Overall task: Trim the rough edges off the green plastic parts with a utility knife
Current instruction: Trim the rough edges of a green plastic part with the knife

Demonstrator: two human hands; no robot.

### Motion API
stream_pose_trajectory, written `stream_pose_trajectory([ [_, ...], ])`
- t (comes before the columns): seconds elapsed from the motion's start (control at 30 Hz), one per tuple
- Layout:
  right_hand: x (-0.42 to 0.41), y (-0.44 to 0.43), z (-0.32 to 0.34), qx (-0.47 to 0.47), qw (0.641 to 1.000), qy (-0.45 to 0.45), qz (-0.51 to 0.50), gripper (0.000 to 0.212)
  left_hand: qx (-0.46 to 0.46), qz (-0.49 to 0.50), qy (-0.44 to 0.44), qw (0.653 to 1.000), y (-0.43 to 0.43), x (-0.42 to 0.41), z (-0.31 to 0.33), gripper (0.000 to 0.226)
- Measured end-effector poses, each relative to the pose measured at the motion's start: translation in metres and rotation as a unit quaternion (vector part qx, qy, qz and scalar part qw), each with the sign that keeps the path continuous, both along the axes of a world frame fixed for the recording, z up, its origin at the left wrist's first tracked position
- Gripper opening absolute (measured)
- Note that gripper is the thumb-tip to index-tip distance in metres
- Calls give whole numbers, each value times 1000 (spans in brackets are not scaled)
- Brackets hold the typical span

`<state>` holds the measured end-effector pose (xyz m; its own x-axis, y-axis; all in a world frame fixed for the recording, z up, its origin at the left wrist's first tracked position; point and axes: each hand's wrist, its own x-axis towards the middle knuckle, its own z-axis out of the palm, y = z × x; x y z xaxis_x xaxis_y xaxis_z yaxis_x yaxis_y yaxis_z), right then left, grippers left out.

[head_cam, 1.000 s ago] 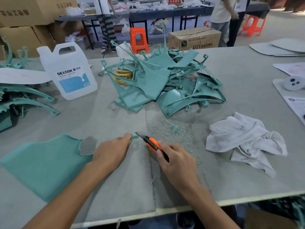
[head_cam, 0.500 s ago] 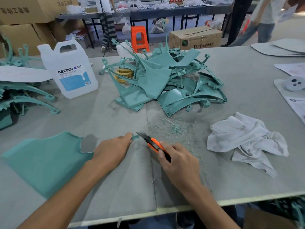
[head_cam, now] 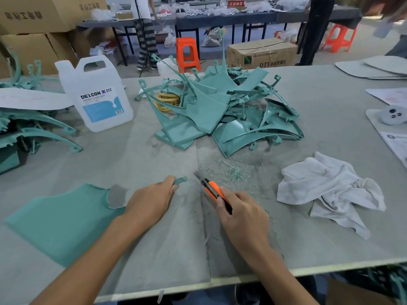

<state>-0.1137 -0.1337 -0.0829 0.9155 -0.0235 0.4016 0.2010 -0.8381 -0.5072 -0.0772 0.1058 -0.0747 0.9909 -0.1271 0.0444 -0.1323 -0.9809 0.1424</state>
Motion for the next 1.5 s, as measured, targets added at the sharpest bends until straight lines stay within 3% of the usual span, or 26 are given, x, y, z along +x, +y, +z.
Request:
stream_pose_trajectory([
  [0.1,0,-1,2,30,999,8,-9,22,-95,5,-19,995,-1,0,5,35],
  [0.2,1,-4,2,71,997,24,-14,27,-250,32,-50,966,-16,7,14,33],
  [0.27,1,-6,1,91,995,28,-11,30,-298,52,-54,952,-27,12,24,35],
  [0.4,2,-10,-1,109,993,44,-26,43,-182,66,-31,981,-28,14,37,50],
  [0.53,1,-10,-1,128,990,54,-25,45,-116,145,-48,981,12,-20,31,88],
  [0.63,0,-11,1,131,990,53,-24,43,-76,244,-7,967,64,-62,19,109],
  [0.73,1,-10,3,127,990,64,-21,42,-85,371,45,924,105,-108,10,133],
  [0.8,1,-8,3,133,989,62,-20,39,-80,389,62,916,110,-127,7,137],
  [0.93,1,-10,4,147,987,57,-7,36,-127,367,58,920,99,-129,4,126],
  [1.07,-1,-11,4,187,981,43,-35,36,-428,354,-102,825,90,-121,10,100],
  [1.17,-2,-11,7,192,980,44,-37,36,-529,275,-228,769,74,-115,26,52],
  [1.23,-2,-11,8,191,980,43,-30,36,-552,249,-267,750,59,-111,40,33],
  [1.4,0,-10,4,178,983,34,-10,38,-483,216,-209,822,20,-103,53,35],
  [1.5,0,-7,2,146,989,14,2,37,-515,189,-178,817,7,-100,53,25],
])
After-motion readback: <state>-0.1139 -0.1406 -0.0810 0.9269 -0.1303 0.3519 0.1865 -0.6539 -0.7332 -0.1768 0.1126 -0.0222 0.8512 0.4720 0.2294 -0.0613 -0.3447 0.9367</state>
